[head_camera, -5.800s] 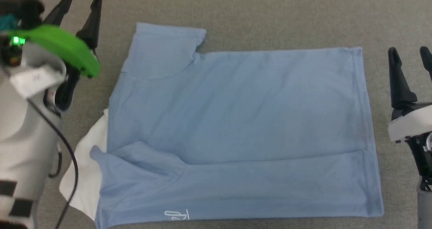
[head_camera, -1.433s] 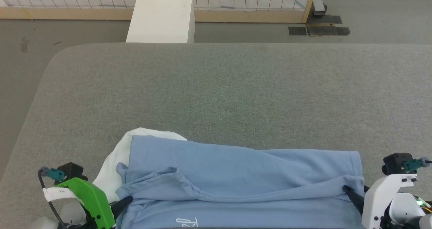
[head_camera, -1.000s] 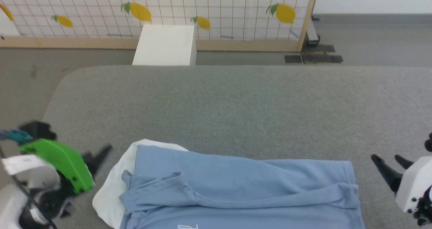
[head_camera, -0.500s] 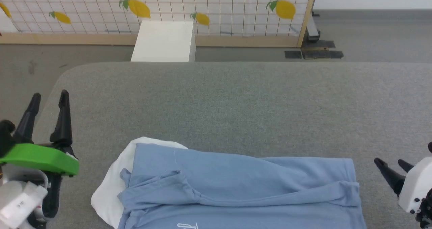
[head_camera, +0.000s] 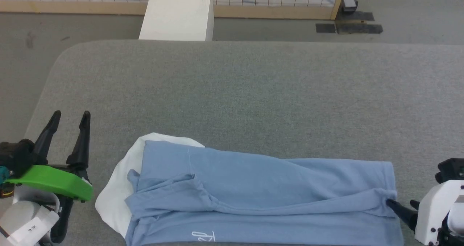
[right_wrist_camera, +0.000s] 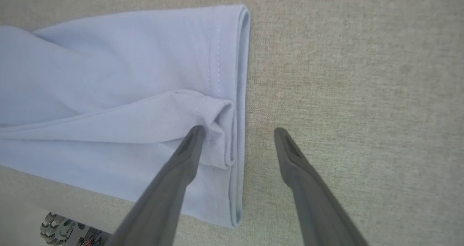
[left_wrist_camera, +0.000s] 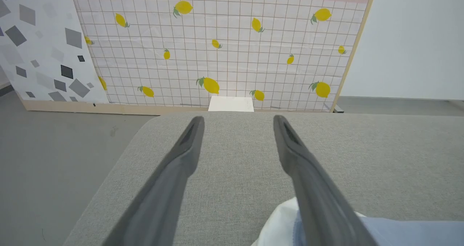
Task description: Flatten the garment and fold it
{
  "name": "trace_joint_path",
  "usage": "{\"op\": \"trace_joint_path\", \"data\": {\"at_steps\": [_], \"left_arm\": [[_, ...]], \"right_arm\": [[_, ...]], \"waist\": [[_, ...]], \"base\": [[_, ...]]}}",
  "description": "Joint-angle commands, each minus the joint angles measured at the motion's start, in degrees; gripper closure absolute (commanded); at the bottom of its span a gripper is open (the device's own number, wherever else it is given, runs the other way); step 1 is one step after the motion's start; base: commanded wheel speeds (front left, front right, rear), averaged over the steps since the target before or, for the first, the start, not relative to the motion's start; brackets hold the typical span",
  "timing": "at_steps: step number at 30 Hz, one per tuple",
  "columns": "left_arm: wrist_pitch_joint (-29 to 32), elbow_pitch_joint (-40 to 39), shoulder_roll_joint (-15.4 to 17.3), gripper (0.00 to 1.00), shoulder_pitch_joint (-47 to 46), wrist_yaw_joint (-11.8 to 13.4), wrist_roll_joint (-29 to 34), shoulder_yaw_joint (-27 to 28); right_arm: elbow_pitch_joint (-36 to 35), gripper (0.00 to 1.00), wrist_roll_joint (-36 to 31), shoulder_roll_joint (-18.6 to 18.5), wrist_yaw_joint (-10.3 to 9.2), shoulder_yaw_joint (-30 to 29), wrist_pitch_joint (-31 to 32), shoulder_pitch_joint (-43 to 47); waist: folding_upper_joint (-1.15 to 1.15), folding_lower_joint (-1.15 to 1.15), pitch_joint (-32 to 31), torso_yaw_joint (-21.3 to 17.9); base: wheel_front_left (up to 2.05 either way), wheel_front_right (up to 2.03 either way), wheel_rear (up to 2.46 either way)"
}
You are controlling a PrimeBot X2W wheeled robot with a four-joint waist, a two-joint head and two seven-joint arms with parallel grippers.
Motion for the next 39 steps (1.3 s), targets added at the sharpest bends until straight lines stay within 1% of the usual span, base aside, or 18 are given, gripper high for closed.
{"op": "trace_joint_path", "data": {"at_steps": [1, 6, 13, 18, 19, 20, 21, 25, 33, 35, 39], "left_arm": [[-0.43, 0.12, -0.11, 0.00, -0.70, -0.52, 0.42, 0.60], [-0.49, -0.06, -1.06, 0.00, -0.71, -1.29, 1.20, 1.88], [-0.51, 0.11, -2.45, 0.00, -0.17, -2.02, 2.75, 3.27], [-0.52, 0.46, -3.42, 0.00, 0.21, -2.38, 3.41, 3.80], [-0.52, 0.34, -3.61, 0.00, 0.22, -2.43, 3.55, 3.97], [-0.52, 0.41, -3.88, 0.00, 0.40, -2.49, 3.50, 4.07], [-0.52, 0.46, -3.99, 0.00, 0.50, -2.52, 3.58, 4.08], [-0.52, 0.53, -4.55, 0.00, 0.71, -2.74, 3.74, 4.49], [-0.52, 1.04, -5.03, 0.00, 0.99, -3.22, 3.99, 5.13], [-0.52, 1.16, -5.09, 0.00, 1.07, -3.29, 4.16, 5.14], [-0.52, 1.47, -5.16, 0.00, 1.14, -3.35, 4.39, 5.00]], "right_arm": [[0.81, 0.00, -0.05, 0.31, -0.09, 0.36, -0.26, -0.22], [3.56, 0.00, -0.31, 1.05, -0.09, 2.85, -0.12, -2.05], [4.39, 0.00, 1.91, 1.59, -0.09, 9.23, 1.30, -4.87], [5.38, 0.00, 2.03, 0.64, -0.09, 10.44, 1.83, -5.54], [5.64, 0.05, 1.92, 0.53, -0.09, 10.40, 1.91, -5.58], [5.98, 0.69, 1.67, 0.34, -0.09, 10.32, 2.11, -5.59], [6.32, 1.00, 1.43, 0.18, -0.09, 10.17, 2.45, -5.56], [6.95, 1.00, 0.07, -0.31, -0.09, 8.28, 3.24, -5.57], [6.74, 1.00, -3.37, -0.45, -0.09, 1.57, 3.71, -5.55], [6.68, 1.00, -4.46, -0.36, -0.09, -0.64, 3.86, -5.53], [6.55, 1.00, -8.34, -0.80, -0.09, -7.17, 4.27, -5.61]], "waist": [[0.22, 0.00, 1.60, 0.75], [0.22, 0.00, 2.75, 1.20], [0.22, 0.00, 2.88, 1.31], [0.22, 0.00, 2.37, 1.40], [0.22, 0.00, 2.30, 1.41], [0.22, 0.00, 2.27, 1.40], [0.22, 0.00, 2.27, 1.40], [0.22, 0.00, 2.38, 1.37], [0.22, 0.00, 2.13, 1.08], [0.22, 0.00, 1.97, 0.98], [0.22, 0.00, 1.69, 0.84]], "base": [[0.00, 0.00, 0.00], [0.00, 0.00, 0.00], [0.00, 0.00, 0.00], [0.00, 0.00, 0.00], [0.00, 0.00, 0.00], [0.00, 0.00, 0.00], [0.00, 0.00, 0.00], [0.00, 0.00, 0.00], [0.00, 0.00, 0.00], [0.00, 0.00, 0.00], [0.00, 0.00, 0.00]]}}
